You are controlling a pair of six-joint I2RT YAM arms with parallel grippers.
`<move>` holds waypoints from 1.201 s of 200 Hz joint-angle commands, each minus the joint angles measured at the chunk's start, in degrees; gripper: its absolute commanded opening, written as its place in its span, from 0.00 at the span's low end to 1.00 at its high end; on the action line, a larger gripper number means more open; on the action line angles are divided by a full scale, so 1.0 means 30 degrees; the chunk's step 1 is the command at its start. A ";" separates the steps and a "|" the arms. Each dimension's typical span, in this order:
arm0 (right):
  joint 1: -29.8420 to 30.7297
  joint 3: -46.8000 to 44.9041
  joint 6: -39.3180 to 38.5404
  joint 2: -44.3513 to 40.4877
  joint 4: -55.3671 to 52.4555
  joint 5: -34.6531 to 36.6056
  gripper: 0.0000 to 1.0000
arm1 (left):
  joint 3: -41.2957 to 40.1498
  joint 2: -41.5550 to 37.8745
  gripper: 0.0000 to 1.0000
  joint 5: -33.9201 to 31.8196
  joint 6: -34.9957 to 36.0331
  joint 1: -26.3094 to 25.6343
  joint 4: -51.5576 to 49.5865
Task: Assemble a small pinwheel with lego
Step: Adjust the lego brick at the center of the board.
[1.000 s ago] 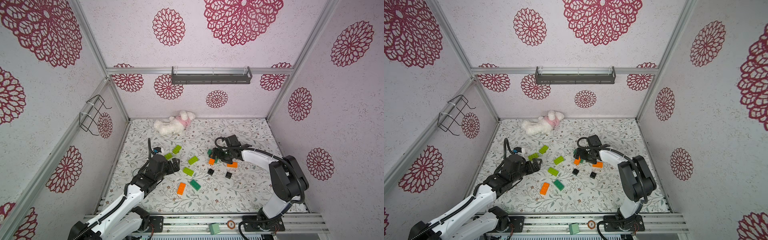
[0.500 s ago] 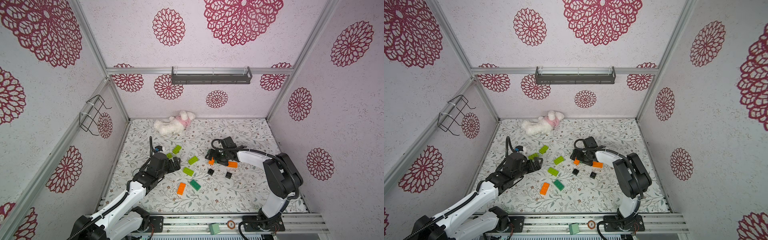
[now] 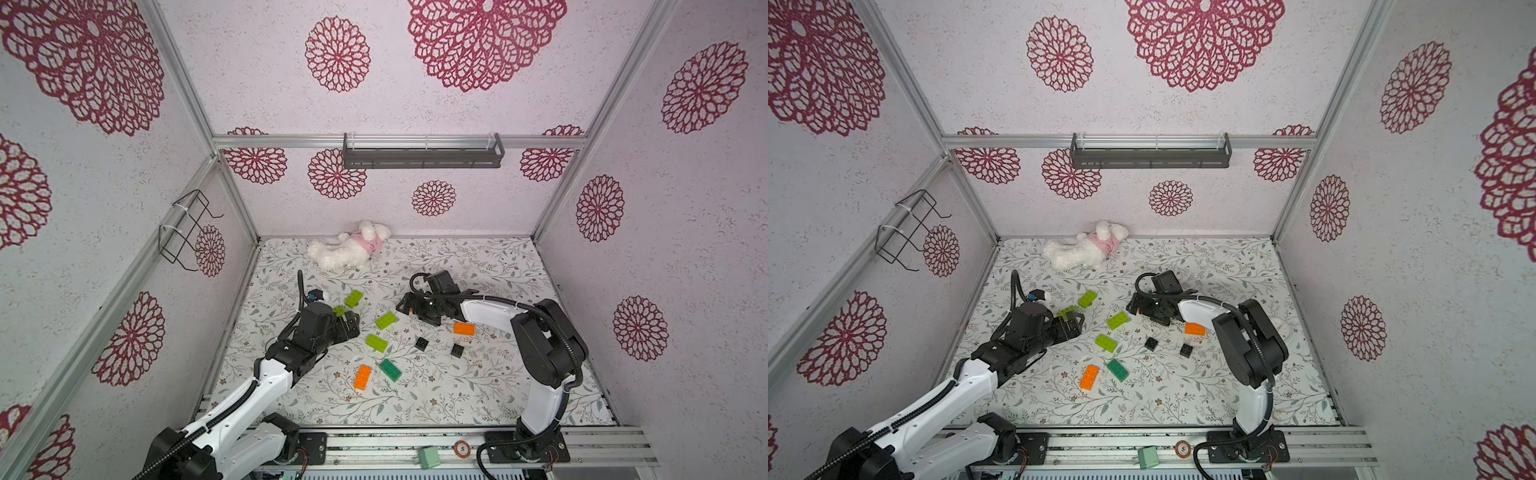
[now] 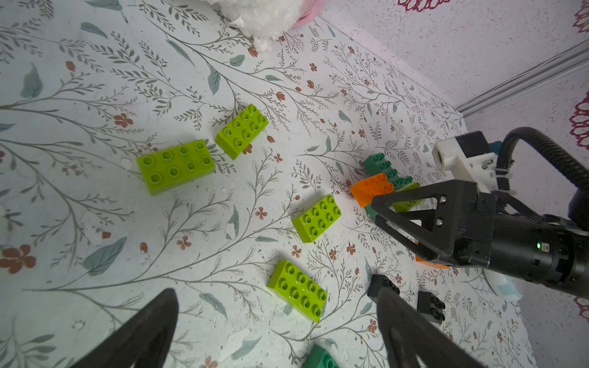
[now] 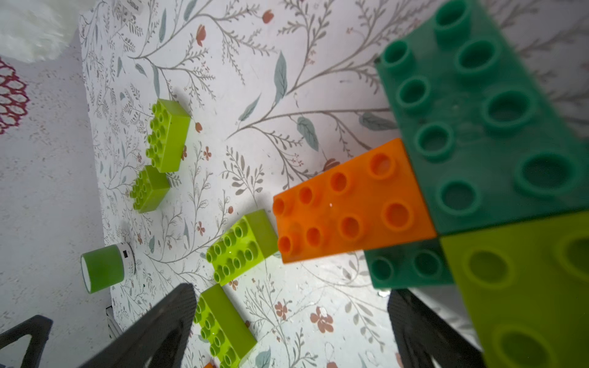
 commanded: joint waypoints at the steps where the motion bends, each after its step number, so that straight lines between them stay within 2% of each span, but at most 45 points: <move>1: 0.0061 -0.0019 0.0288 -0.1070 0.0231 0.0154 0.98 | 0.0329 0.0308 0.99 0.0567 -0.0049 0.0437 -0.0065; 21: 0.0060 -0.0515 0.0163 -0.1711 -0.0169 -0.0699 0.99 | 0.0363 0.0896 1.00 0.1320 -0.0260 0.0649 0.0053; 52: 0.0250 -0.1101 -0.0714 -0.2832 -0.0948 -0.1739 0.99 | 0.0555 0.1355 0.91 0.2532 -0.0734 0.0396 -0.1274; 95: 0.0295 -0.1255 -0.2036 -0.3810 -0.1433 -0.2663 0.99 | 0.0729 0.1781 0.89 0.1673 -0.2269 -0.2554 -0.2680; 144: -0.0066 -0.0401 -0.3346 -0.4065 -0.2137 -0.2231 0.99 | 0.2294 0.6092 0.88 0.0570 -0.4106 -0.4671 -0.1684; 194: -0.1329 -0.0750 -0.3965 -0.5221 -0.2426 -0.2200 0.99 | 0.4774 1.0087 0.83 -0.0726 -0.5730 -0.5051 -0.2248; 240: -0.2765 -0.1207 -0.4435 -0.6157 -0.2511 -0.2326 0.99 | 0.6348 1.2143 0.78 -0.0997 -0.5464 -0.5051 -0.2359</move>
